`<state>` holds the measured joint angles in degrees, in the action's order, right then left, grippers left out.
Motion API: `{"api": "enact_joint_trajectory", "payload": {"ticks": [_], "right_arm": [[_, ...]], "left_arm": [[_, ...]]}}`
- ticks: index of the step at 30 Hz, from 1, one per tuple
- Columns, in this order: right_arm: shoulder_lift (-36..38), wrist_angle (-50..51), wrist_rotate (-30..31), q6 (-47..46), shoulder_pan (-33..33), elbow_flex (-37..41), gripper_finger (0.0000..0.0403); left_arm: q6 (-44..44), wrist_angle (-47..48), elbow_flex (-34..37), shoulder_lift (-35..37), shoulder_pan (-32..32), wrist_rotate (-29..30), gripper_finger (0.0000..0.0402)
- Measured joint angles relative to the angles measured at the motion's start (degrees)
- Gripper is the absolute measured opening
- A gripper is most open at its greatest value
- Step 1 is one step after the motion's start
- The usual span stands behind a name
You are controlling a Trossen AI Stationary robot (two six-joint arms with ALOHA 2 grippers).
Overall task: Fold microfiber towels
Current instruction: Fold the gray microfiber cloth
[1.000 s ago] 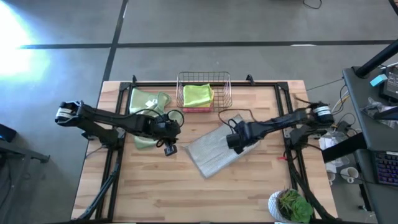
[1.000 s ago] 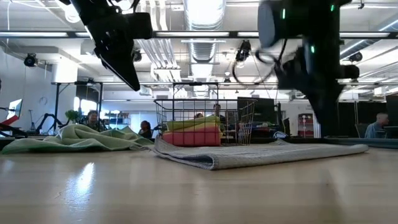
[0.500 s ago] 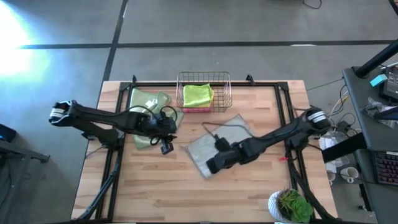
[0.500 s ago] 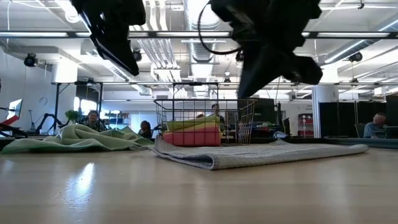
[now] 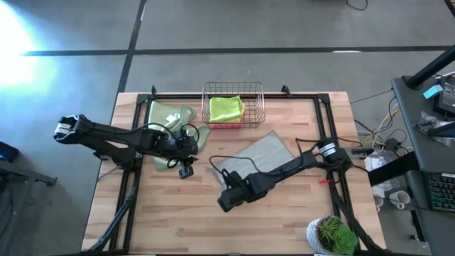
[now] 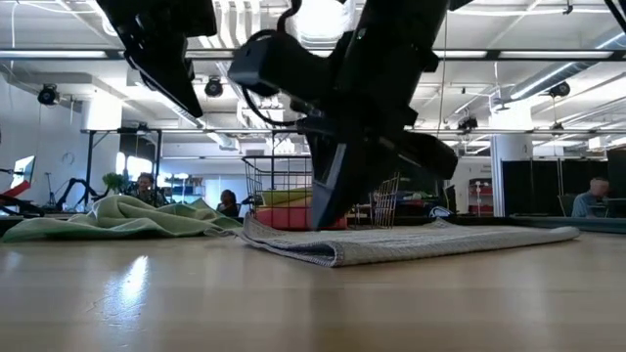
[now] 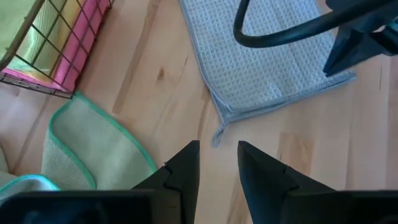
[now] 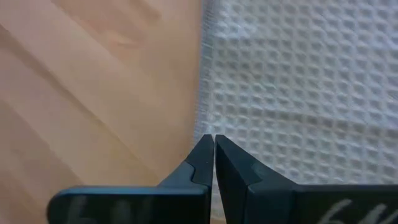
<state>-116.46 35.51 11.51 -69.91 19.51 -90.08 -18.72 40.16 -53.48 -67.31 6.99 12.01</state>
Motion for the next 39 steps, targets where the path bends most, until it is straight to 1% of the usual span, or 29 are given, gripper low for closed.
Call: {"api": "enact_joint_trajectory", "payload": {"ticks": [5, 8, 15, 20, 24, 27, 31, 36, 39], "right_arm": [[-1.12, 0.83, -1.51, -2.43, 0.37, -0.11, 0.0008], [-1.60, 0.92, -3.64, -3.58, 1.05, 0.11, 0.0008], [-2.41, 4.15, -7.60, -6.95, 4.68, 0.02, 0.0008], [-1.71, 7.70, -10.94, -7.88, 8.05, 0.02, 0.0008], [-0.87, 13.23, -12.04, -11.48, 10.67, 0.02, 0.0008], [-0.66, 19.68, -12.48, -14.41, 12.13, -0.30, 0.0008], [-0.64, 27.64, -12.66, -16.76, 13.36, -0.74, 0.0008], [-0.33, 36.60, -12.82, -16.70, 13.24, -0.83, 0.0008], [-0.04, 38.14, -13.53, -15.98, 13.24, -1.06, 0.0008]], "left_arm": [[-0.02, -0.13, 0.55, 0.00, 0.36, 0.02, 0.0093], [-0.02, -0.14, 0.66, 0.00, 0.42, 0.02, 0.0093], [-0.04, -0.29, 0.79, 0.00, 0.45, 0.02, 0.0093], [0.06, -4.85, 2.10, 0.00, 0.76, 0.01, 0.0093], [0.15, -10.92, 3.82, 0.00, 1.02, -1.19, 0.0093], [0.26, -14.58, 4.75, 0.00, 1.02, -3.25, 0.0093], [1.55, -15.96, 4.97, 0.00, 1.02, -4.66, 0.0093], [1.22, -15.65, 5.16, 0.00, 1.02, -4.85, 0.0093], [1.20, -15.72, 5.16, 0.00, 1.02, -4.85, 0.0093]]}}
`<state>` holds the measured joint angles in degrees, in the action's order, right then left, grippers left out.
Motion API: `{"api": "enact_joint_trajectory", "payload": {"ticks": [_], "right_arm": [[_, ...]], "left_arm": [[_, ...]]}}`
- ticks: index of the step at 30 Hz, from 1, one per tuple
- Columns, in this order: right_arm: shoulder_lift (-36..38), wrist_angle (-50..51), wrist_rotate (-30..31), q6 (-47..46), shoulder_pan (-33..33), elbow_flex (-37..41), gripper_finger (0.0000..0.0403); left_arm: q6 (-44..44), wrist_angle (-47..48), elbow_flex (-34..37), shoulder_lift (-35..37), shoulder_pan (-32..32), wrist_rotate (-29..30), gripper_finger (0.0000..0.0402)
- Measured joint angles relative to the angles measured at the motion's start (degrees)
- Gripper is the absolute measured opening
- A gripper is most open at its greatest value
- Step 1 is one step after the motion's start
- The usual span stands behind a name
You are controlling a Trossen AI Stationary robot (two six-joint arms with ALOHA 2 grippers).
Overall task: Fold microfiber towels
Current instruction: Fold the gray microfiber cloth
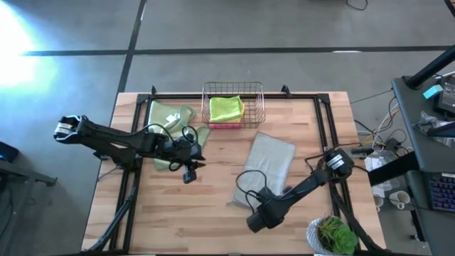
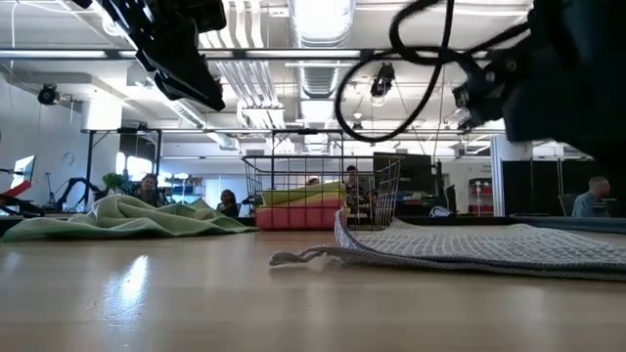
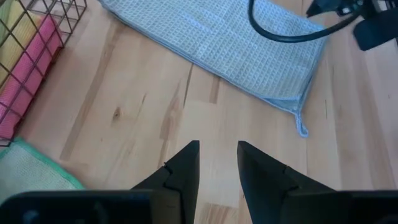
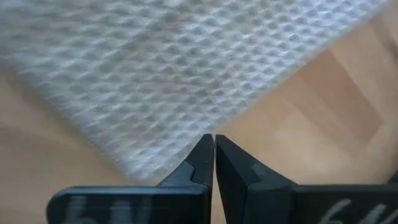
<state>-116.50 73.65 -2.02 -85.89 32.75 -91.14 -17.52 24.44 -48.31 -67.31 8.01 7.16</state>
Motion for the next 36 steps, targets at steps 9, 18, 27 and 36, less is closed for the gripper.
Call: {"api": "enact_joint_trajectory", "payload": {"ticks": [9, 18, 27, 36], "right_arm": [[6.98, -0.87, 8.16, 1.06, 2.86, -1.28, 0.0009], [17.13, -0.20, 22.08, 3.12, 7.35, -0.29, 0.0009], [25.25, -0.53, 26.08, 4.50, 9.01, 7.53, 0.0008], [33.22, -15.46, 21.88, 11.95, 9.76, 20.73, 0.0009]], "left_arm": [[2.08, 0.00, 0.00, 0.00, 0.00, -0.03, 0.0132], [11.38, -10.54, -0.26, 0.00, 1.12, -2.22, 0.0210], [18.33, -24.33, -1.95, -5.31, 4.59, -2.33, 0.0212], [19.27, -22.75, -6.94, -17.03, 7.88, -2.25, 0.0212]]}}
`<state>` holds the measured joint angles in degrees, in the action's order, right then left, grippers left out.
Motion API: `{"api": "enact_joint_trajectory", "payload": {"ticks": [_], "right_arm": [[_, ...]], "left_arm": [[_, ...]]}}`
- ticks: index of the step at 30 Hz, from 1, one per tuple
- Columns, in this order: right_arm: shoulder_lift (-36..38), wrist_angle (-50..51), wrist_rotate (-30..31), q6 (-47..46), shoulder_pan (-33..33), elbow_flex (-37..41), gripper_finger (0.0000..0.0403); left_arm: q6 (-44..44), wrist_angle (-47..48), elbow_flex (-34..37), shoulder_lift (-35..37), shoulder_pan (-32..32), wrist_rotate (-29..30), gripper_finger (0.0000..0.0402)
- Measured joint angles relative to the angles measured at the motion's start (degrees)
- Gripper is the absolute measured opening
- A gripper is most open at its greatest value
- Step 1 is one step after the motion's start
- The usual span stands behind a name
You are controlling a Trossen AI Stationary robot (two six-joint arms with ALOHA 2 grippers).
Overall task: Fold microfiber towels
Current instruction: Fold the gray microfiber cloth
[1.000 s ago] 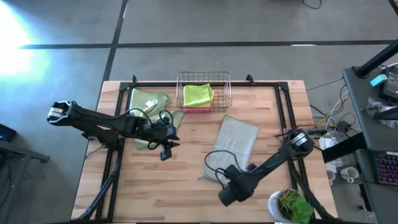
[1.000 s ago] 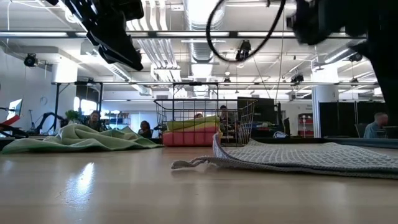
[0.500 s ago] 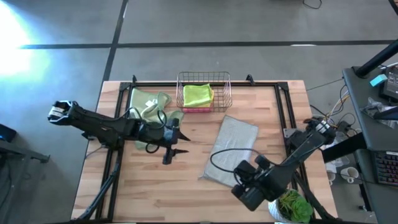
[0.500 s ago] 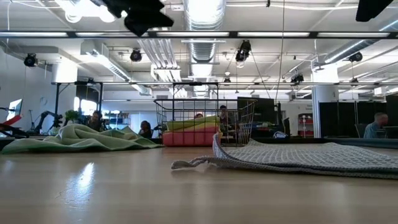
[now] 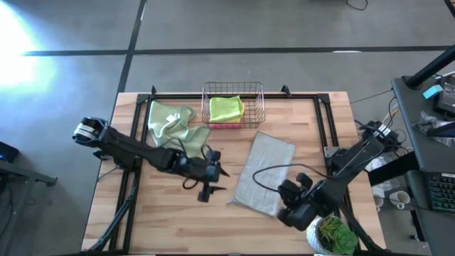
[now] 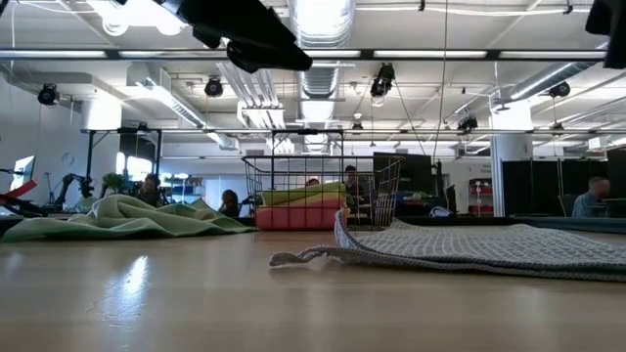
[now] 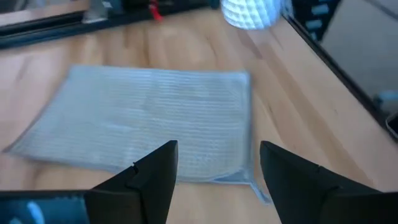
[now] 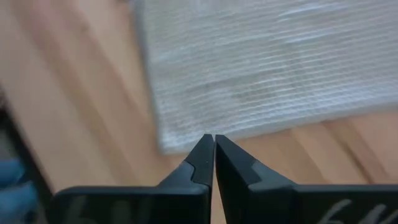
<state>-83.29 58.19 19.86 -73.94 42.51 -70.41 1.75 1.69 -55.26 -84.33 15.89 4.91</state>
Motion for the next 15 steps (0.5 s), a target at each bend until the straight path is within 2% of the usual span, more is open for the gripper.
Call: {"api": "enact_joint_trajectory", "payload": {"ticks": [4, 8, 15], "right_arm": [[2.73, -5.89, -2.29, 4.66, 0.66, 4.80, 0.0009], [4.64, -10.72, -2.49, 7.69, 0.89, 8.75, 0.0009], [4.32, -13.62, -4.64, 10.87, 1.09, 11.61, 0.0017]], "left_arm": [[4.33, 0.52, -2.02, -4.65, 2.02, -0.06, 0.0212], [5.11, 0.51, -4.98, -9.88, 2.86, -0.04, 0.0212], [9.17, 1.04, -9.94, -17.35, 3.29, -0.07, 0.0212]]}}
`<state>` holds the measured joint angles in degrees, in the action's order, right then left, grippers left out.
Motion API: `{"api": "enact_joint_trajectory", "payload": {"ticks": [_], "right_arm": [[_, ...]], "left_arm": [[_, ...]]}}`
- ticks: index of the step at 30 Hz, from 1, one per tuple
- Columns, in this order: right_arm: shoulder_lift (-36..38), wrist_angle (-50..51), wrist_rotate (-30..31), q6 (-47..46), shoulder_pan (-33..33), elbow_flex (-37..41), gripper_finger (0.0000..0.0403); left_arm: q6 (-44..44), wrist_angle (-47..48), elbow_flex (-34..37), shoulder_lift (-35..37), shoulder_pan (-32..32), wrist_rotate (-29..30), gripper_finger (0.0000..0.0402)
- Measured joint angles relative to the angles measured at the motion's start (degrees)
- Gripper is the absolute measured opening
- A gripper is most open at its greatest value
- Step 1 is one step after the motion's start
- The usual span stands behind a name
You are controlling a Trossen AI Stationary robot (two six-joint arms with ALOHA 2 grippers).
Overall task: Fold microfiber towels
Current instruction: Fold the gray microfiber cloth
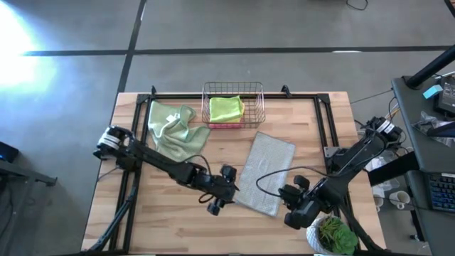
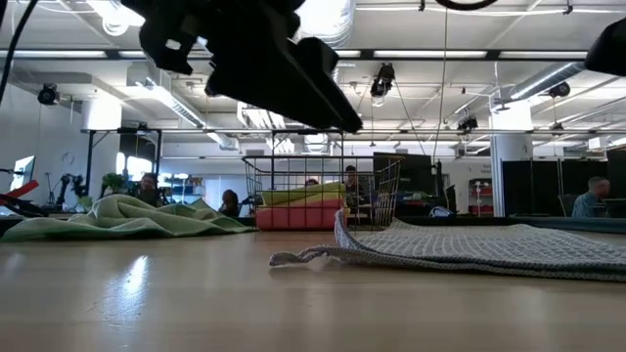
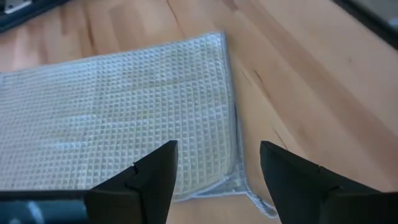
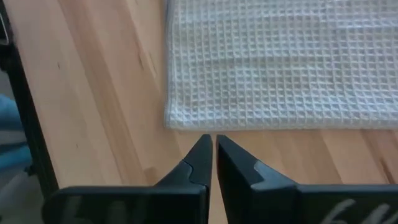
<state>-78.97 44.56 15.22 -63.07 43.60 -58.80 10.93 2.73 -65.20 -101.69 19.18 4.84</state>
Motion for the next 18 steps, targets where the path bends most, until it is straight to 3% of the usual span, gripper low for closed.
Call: {"api": "enact_joint_trajectory", "payload": {"ticks": [11, 18], "right_arm": [[-2.32, -3.53, -0.69, 7.50, 0.02, 0.67, 0.0112], [-3.51, -4.90, -0.37, 11.28, 0.02, 0.67, 0.0145]], "left_arm": [[0.14, -0.15, -3.68, -8.19, 0.88, -2.05, 0.0212], [0.11, -0.27, -3.05, -10.89, 0.96, 0.20, 0.0212]]}}
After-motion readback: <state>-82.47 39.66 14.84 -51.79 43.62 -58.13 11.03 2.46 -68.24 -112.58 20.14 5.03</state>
